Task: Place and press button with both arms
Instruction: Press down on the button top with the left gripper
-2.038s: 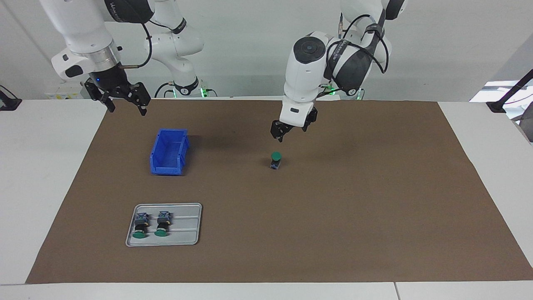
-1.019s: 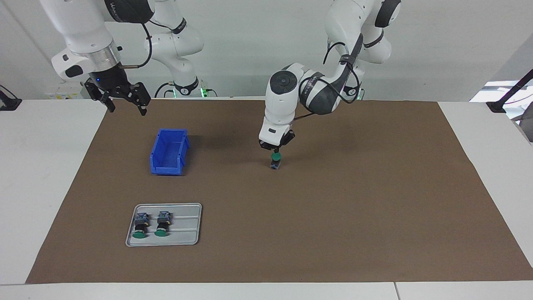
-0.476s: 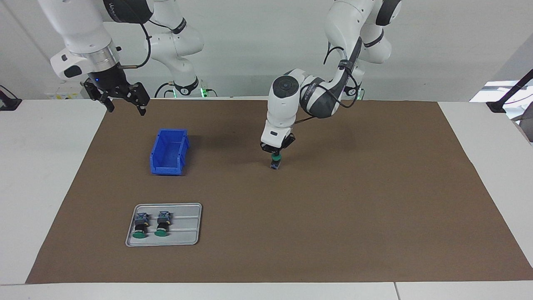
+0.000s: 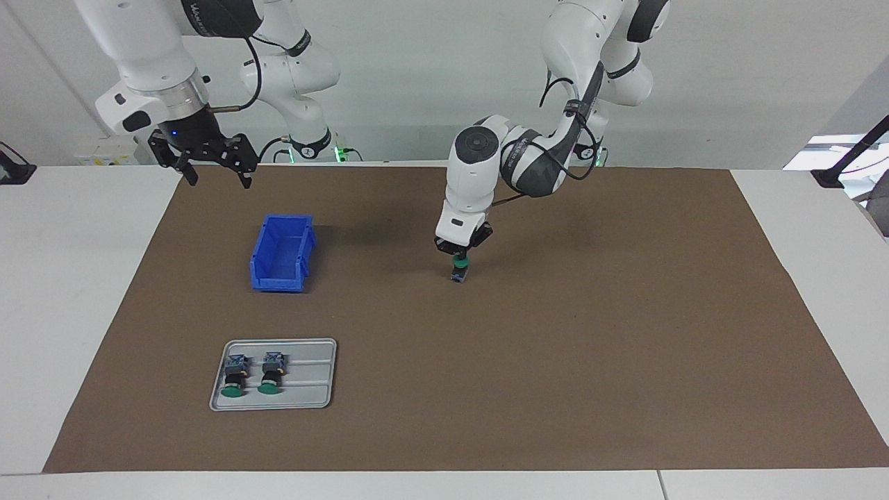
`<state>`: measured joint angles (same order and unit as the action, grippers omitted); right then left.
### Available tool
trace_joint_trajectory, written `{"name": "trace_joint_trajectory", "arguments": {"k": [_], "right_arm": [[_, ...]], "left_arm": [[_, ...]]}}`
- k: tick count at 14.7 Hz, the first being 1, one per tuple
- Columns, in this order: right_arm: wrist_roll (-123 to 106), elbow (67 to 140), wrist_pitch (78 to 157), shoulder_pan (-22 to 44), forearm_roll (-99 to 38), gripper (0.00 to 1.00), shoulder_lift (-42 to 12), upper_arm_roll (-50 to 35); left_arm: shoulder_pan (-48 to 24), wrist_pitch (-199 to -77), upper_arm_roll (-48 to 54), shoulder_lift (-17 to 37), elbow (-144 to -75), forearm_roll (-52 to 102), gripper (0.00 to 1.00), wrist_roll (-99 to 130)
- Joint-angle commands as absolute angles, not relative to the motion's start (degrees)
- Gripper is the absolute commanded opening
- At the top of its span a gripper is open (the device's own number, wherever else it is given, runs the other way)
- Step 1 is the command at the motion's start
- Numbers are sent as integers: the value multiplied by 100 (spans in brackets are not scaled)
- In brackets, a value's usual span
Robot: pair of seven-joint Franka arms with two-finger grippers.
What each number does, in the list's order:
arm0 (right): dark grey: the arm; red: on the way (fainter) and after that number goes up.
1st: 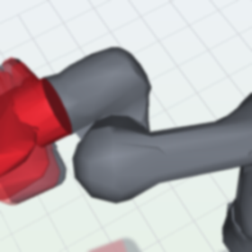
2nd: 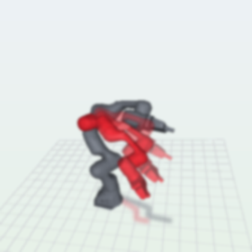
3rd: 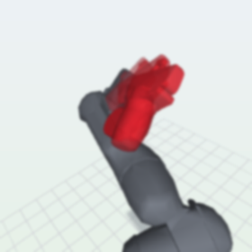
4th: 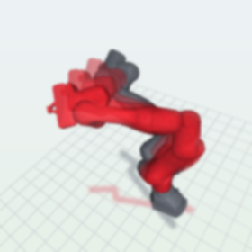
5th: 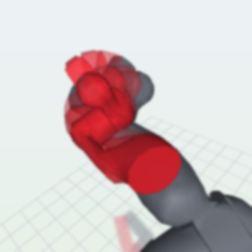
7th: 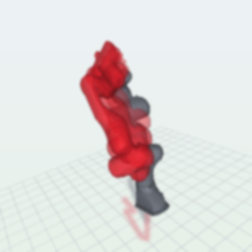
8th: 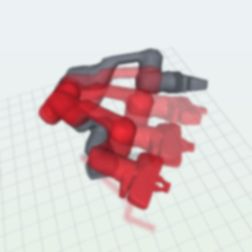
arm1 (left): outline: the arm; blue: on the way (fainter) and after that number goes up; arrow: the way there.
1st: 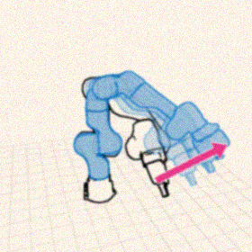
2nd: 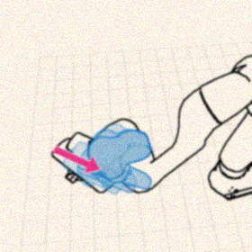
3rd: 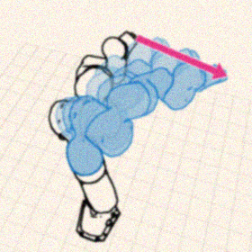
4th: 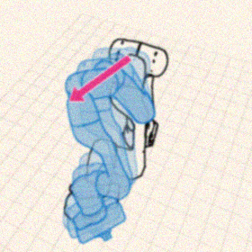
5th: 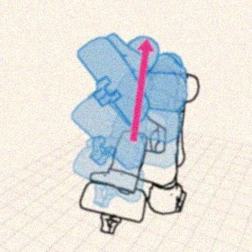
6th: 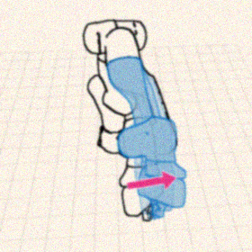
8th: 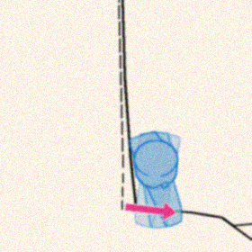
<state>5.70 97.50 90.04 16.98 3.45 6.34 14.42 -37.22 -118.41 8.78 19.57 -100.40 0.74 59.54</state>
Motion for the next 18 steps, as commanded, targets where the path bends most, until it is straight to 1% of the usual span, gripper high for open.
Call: {"name": "trace_joint_trajectory", "arguments": {"k": [1, 10, 14, 16, 18], "right_arm": [[396, 9853, 8947, 1705, 343, 99, 765, 1415], [264, 9853, 8965, 1696, 334, 99, 765, 1389], [264, 9853, 9044, 1714, 334, 99, 765, 1380], [264, 9861, 9105, 1783, 325, 98, 756, 1380], [272, 9879, 9255, 1854, 299, 98, 756, 1380]], "left_arm": [[-3841, -12076, 800, 1907, -10257, -18, 0, 6064], [-3885, -12190, 791, 2092, -10274, -35, 0, 6187], [-3929, -12401, 791, 2092, -10432, -62, 0, 6267], [-3929, -12279, 782, 2092, -10337, -70, 0, 6275], [-3911, -12016, 782, 2092, -10074, -70, 1, 6267]]}}
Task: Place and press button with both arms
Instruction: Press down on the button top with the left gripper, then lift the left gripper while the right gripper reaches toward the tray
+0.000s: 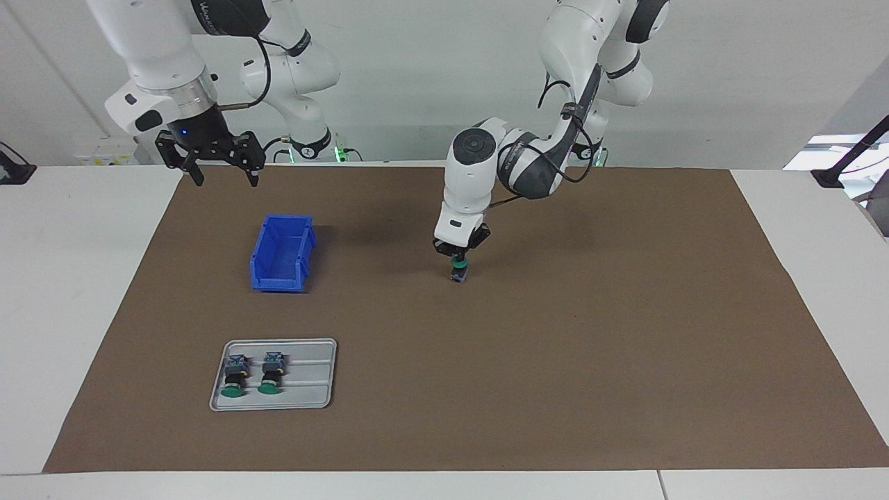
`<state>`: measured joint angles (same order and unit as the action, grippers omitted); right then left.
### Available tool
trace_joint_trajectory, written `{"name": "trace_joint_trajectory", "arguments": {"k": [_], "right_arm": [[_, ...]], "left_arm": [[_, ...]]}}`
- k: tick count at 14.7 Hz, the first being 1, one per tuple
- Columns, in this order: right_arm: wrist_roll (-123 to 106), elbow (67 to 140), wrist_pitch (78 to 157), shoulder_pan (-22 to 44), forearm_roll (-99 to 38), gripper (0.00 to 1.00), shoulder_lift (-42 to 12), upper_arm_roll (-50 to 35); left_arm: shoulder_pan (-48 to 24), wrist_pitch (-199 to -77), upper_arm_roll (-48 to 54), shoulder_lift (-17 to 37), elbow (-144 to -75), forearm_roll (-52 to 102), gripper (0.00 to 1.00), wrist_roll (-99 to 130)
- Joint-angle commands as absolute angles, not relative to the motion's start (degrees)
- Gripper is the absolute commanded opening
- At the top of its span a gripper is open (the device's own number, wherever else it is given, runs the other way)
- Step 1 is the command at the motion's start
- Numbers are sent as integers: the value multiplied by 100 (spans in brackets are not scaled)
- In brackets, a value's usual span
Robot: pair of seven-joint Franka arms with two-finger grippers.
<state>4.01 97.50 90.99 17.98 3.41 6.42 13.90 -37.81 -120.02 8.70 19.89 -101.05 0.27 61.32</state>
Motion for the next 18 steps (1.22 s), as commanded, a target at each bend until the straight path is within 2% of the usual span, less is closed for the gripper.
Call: {"name": "trace_joint_trajectory", "arguments": {"k": [1, 6, 7, 8, 9, 10, 11, 12, 13, 18], "right_arm": [[272, 9888, 9255, 1854, 299, 98, 756, 1380], [264, 9888, 9255, 1854, 299, 98, 756, 1380], [264, 9879, 9255, 1854, 299, 98, 756, 1380], [272, 9888, 9264, 1854, 299, 98, 756, 1380], [272, 9888, 9281, 1854, 299, 98, 756, 1380], [272, 9896, 9386, 1854, 299, 98, 756, 1380], [272, 9966, 9500, 1889, 299, 96, 765, 1380], [325, 10063, 9692, 1977, 290, 94, 791, 1380], [395, 10237, 9964, 2125, 290, 94, 861, 1380], [1474, 10547, 10476, 2784, 273, 94, 713, 1380]], "left_arm": [[-3885, -11902, 782, 2066, -10011, -70, 1, 6258], [-3736, -11454, 756, 1759, -9810, -70, 1, 6162], [-3596, -11200, 756, 1671, -9661, -36, 4, 6074], [-3499, -10928, 756, 1600, -9459, -26, 10, 5951], [-3420, -10707, 747, 1547, -9344, -18, 27, 5794], [-3254, -10575, 747, 1451, -9291, -18, 47, 5592], [-3182, -10495, 747, 1337, -9290, -18, 62, 5485], [-3112, -10381, 730, 1249, -9290, -26, 88, 5484], [-2972, -10171, 729, 1144, -9264, -61, 100, 5467], [-1831, -9679, 729, 625, -9202, -26, 100, 4520]]}}
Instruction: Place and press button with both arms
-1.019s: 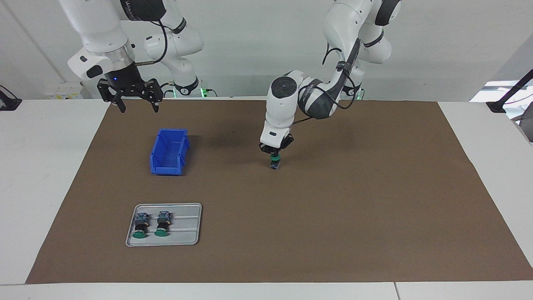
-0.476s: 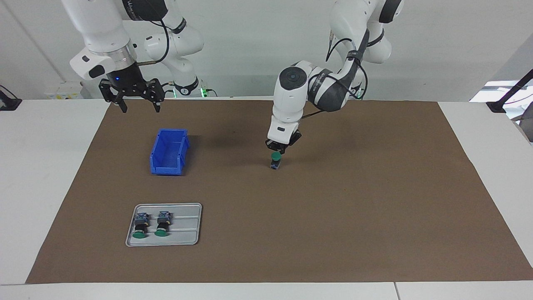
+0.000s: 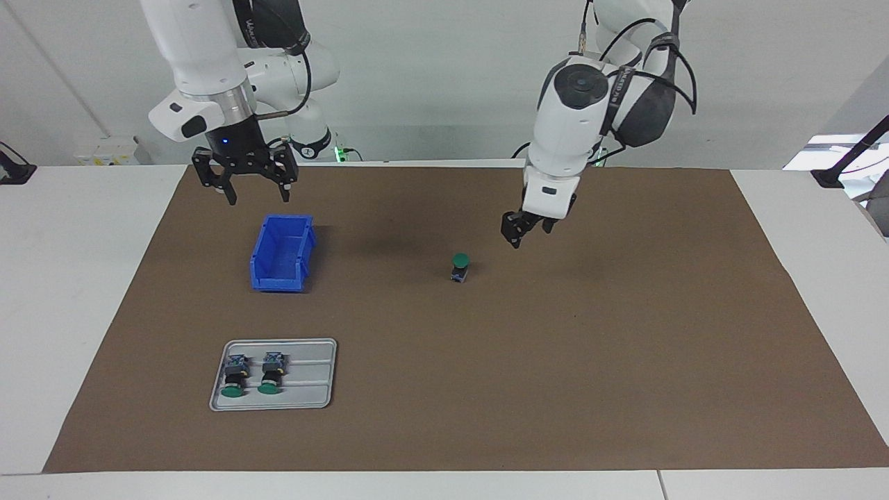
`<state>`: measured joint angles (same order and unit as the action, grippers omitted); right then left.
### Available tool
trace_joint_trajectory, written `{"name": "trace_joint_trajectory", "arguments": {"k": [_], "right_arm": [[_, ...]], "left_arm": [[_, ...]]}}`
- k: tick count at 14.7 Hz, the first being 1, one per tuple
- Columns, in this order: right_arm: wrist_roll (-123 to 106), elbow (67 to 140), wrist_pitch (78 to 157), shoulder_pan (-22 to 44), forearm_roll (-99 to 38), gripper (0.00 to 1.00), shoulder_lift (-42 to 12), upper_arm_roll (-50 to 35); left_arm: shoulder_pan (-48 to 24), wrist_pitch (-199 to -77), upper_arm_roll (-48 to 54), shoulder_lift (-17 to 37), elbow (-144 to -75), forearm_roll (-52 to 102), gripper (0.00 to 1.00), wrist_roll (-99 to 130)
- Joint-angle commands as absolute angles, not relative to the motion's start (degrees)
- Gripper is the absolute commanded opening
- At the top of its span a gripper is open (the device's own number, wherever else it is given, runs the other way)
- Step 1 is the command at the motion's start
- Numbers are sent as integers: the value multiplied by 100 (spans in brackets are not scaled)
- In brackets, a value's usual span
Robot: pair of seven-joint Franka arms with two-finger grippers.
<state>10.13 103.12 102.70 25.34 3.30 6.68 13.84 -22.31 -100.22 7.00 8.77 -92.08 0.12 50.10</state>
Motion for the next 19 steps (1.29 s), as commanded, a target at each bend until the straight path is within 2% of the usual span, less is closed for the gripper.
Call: {"name": "trace_joint_trajectory", "arguments": {"k": [1, 7, 13, 17, 19], "right_arm": [[1807, 10556, 10564, 2978, 125, 94, 599, 1380], [2865, 10564, 11548, 3690, -624, 93, -280, 1380], [2918, 10521, 11952, 3797, -729, 93, -782, 1380], [2909, 10371, 12725, 3832, -1125, 93, -1326, 1354], [2883, 10284, 12867, 3832, -1125, 93, -1519, 995]], "left_arm": [[-1637, -9546, 729, 520, -9193, -26, 100, 4283], [-239, -8440, 703, 36, -9106, -26, 100, 1773], [-158, -8146, 255, -78, -8868, -18, 100, 740], [-228, -8183, 281, -62, -8885, -18, 100, 519], [-264, -8183, 264, -79, -8973, 61, 100, 519]]}}
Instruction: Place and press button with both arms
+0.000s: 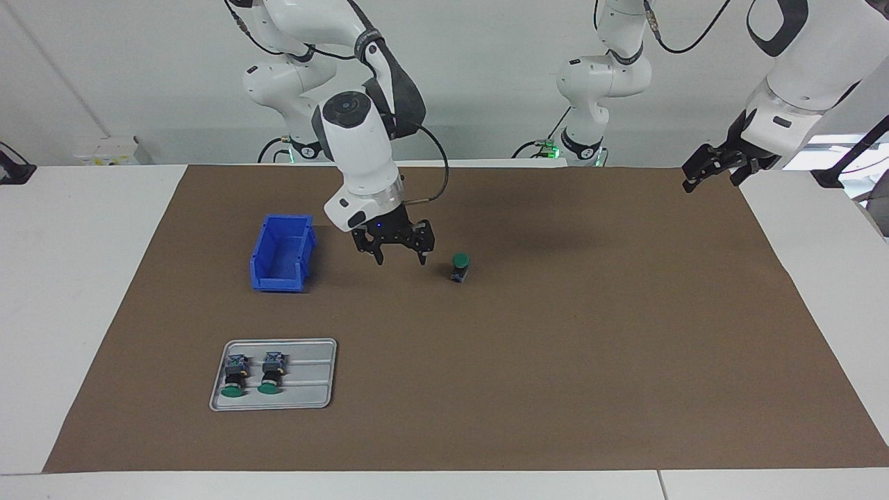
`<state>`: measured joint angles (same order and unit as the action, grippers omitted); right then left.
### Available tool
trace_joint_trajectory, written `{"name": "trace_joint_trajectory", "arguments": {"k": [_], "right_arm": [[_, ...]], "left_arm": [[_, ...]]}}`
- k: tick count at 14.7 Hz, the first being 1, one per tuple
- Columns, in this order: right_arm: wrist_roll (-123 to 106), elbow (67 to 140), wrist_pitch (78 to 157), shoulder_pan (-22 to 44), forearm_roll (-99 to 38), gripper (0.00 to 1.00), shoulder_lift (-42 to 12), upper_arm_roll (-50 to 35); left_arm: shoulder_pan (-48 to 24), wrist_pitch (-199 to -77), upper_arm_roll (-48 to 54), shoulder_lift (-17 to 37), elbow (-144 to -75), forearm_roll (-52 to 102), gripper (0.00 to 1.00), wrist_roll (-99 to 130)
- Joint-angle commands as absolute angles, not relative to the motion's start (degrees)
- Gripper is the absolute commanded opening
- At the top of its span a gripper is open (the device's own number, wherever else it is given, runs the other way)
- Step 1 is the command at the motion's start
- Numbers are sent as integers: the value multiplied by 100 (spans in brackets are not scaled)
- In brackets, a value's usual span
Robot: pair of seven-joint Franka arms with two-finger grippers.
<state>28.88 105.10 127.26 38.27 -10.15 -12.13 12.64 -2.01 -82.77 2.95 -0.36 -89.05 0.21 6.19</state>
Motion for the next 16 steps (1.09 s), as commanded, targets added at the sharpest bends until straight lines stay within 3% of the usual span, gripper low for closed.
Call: {"name": "trace_joint_trajectory", "arguments": {"k": [1, 9, 12, 16], "right_arm": [[2857, 10266, 12893, 3832, -1108, 93, -1625, 854], [2637, 10082, 12472, 3945, -757, 89, -1949, 343], [2689, 9976, 12603, 4139, -633, 87, -2328, 334], [2707, 10028, 12806, 4201, -642, 86, -2364, 334]], "left_arm": [[-246, -8183, 246, -88, -8956, 175, 100, 510], [-264, -8279, 281, -132, -9202, 176, 100, 518], [-202, -8236, 272, -141, -9211, 176, 100, 554], [-193, -8244, 272, -141, -9211, 167, 100, 580]]}}
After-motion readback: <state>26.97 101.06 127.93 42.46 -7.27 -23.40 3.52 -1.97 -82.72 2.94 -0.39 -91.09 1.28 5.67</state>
